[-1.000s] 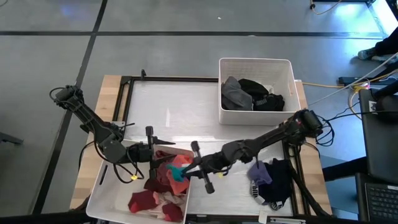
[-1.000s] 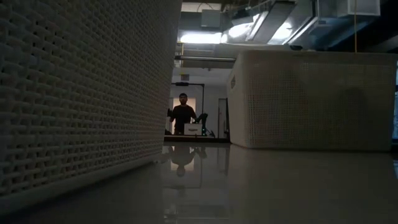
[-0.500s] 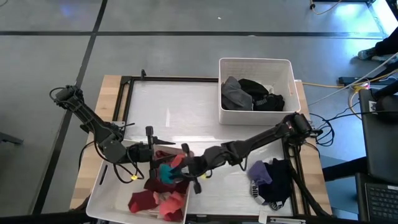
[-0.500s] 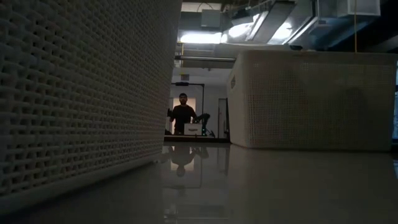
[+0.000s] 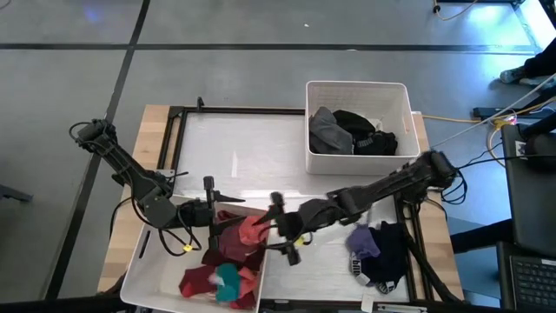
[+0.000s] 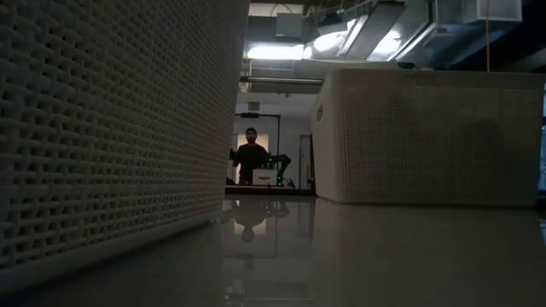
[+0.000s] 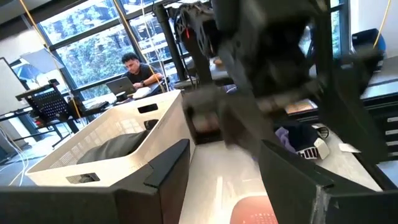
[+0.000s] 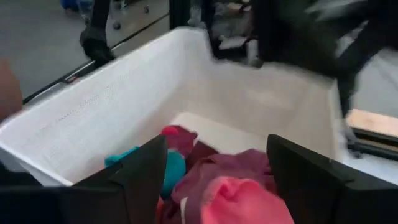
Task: Sort clothes
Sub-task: Put the purple sock into the bottom white bin
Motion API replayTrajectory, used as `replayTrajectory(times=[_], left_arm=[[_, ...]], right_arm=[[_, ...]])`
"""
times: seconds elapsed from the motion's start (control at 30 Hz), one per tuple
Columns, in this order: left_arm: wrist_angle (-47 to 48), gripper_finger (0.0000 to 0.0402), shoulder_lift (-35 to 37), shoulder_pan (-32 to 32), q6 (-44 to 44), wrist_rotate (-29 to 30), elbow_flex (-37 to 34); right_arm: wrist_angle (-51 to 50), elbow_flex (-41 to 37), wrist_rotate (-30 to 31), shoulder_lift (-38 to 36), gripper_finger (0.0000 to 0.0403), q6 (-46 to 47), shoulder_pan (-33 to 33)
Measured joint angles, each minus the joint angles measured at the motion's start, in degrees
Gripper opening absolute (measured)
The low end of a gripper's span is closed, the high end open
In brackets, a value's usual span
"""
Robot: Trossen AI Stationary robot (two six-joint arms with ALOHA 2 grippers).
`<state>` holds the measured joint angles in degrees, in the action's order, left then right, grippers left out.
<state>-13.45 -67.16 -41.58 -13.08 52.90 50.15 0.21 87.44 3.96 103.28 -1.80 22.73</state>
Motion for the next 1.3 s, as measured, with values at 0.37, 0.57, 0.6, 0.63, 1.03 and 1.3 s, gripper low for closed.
replayTrajectory(times=[0.37,0.57,0.6,0.63,1.03,1.3], left_arm=[[0.62,0.018,0.0,0.0,0.29,-0.01,0.02],[0.83,0.018,0.0,0.0,0.31,-0.01,0.02],[0.83,0.018,0.0,0.0,0.43,-0.01,0.02],[0.82,0.018,0.0,0.0,0.6,0.0,0.02],[0.85,0.018,0.0,0.0,1.12,-0.01,0.02],[0.85,0.018,0.0,0.0,1.16,-0.01,0.02]], right_arm=[[-21.74,0.04,14.39,-13.25,0.0273,6.62,7.27],[-37.76,0.04,18.65,-16.07,0.0273,18.09,11.93],[-39.99,0.04,19.48,-16.09,0.0273,20.33,12.78],[-41.87,0.04,20.28,-16.1,0.0273,22.6,13.64],[-60.5,-6.11,23.56,-16.07,0.0273,51.93,23.96],[-65.91,-13.29,23.55,-16.06,0.0273,67.15,29.04]])
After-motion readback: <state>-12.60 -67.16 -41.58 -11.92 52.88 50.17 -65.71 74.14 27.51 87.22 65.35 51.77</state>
